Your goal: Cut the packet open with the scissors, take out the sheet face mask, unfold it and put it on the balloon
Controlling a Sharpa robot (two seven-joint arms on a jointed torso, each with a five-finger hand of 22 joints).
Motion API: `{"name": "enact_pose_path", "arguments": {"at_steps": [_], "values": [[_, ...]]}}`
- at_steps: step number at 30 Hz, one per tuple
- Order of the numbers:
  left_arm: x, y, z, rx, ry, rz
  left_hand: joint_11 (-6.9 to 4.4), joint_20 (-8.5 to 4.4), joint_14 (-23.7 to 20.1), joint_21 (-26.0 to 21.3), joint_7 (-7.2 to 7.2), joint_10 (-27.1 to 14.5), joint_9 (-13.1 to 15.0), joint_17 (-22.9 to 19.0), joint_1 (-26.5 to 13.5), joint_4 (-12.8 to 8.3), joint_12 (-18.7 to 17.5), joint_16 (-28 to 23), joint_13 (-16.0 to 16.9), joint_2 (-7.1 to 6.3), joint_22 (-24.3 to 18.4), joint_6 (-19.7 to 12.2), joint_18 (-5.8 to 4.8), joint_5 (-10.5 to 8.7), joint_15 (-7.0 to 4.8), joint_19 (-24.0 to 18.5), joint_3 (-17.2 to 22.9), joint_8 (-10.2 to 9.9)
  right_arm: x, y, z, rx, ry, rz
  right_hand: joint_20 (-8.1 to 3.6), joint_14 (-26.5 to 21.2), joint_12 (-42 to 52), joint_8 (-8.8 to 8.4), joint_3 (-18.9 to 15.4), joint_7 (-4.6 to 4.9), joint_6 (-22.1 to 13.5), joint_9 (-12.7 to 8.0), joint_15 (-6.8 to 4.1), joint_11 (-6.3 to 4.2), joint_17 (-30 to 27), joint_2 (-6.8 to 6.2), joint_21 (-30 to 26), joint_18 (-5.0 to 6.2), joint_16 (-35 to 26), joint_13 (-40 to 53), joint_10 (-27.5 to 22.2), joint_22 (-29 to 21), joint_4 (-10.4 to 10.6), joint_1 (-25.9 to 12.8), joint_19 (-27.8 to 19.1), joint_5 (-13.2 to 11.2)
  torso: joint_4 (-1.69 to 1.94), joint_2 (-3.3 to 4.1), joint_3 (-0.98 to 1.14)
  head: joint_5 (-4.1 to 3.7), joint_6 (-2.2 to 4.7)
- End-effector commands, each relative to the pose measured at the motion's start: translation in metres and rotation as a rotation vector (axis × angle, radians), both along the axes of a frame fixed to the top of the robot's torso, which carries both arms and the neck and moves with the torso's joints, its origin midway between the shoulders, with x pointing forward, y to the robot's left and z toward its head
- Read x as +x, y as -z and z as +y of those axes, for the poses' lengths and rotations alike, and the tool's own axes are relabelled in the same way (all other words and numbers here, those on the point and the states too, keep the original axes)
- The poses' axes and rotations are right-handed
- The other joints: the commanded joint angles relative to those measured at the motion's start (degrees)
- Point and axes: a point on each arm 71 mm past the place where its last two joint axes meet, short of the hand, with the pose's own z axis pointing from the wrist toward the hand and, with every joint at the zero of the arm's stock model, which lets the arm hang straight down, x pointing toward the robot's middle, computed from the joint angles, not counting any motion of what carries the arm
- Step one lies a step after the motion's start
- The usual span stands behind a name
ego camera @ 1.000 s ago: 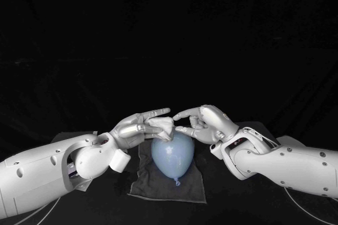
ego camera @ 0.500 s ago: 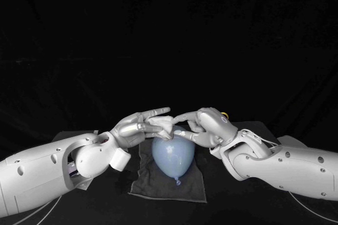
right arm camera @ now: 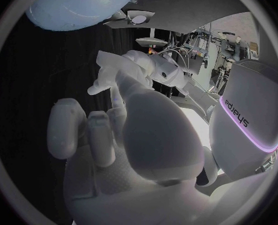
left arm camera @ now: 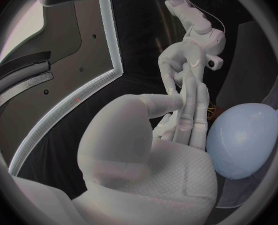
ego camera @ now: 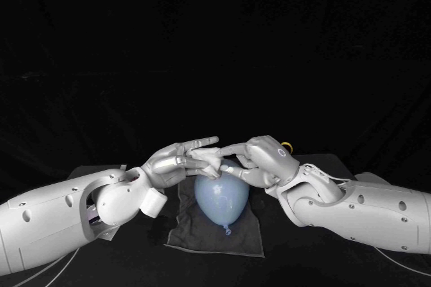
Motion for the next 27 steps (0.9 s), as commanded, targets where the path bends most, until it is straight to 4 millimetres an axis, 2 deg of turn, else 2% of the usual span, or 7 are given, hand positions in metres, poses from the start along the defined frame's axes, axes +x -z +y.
{"name": "enact_pose_path", "arguments": {"at_steps": [1, 20, 27], "values": [[-0.0019, -0.0022, -0.0024, -0.022, 0.026, 0.005, -0.01, 0.44, -0.15, 0.39, 3.02, -0.57, 0.01, -0.09, 0.46, -0.59, -0.35, 0.32, -0.06, 0.06, 0.08, -0.35, 1.41, 0.18, 0.07, -0.04, 0.13, 0.23, -0.0004, -0.0027, -0.0004, 0.004, 0.019, -0.07, 0.0, 6.08, 0.02, -0.32, 0.41, 0.0, 0.36, -0.07, -0.38, -0.59, 15.1, -0.11, 0.45, -0.67, 0.29, 9.78, 3.3, 10.83, -0.08, 0.56, 0.71, -0.21, -0.04, -0.05, -0.06, 0.03, -0.1], [-0.0034, -0.0021, -0.0025, -0.02, 0.04, 0.011, 0.02, 0.48, -0.16, 0.52, 3.62, -1.06, 0.08, -0.23, 0.51, -0.61, -0.37, 0.59, -0.09, 0.05, 0.09, -0.16, 1.45, 0.18, 0.09, -0.06, 0.15, 0.3, 0.0028, -0.0039, -0.0008, -0.002, 0.032, -0.099, -0.18, 6.08, 0.3, -0.1, 5.94, -0.23, 1.99, -0.23, -0.58, -0.8, 15.1, 0.0, 0.53, -0.64, 0.29, 10.13, 3.54, 10.79, -1.76, 0.25, 0.55, -0.21, -0.03, -0.05, -0.03, 0.09, -0.12], [-0.0028, -0.0017, -0.002, -0.017, 0.037, 0.011, 0.03, 0.48, -0.17, 0.57, 3.79, -1.21, 0.1, -0.28, 0.53, -0.62, -0.38, 0.68, -0.09, 0.02, 0.1, -0.07, 1.46, 0.18, 0.08, -0.06, 0.16, 0.32, 0.0026, -0.0044, -0.0025, -0.001, 0.028, -0.099, -0.34, 6.08, 0.38, 0.85, 8.27, -0.71, 3.55, 0.16, -0.85, -1.18, 15.1, 1.11, 0.97, -0.68, 0.29, 10.25, 3.62, 10.87, -1.74, -1.19, 0.61, -0.2, -0.08, -0.09, -0.1, 0.08, -0.14]]}}
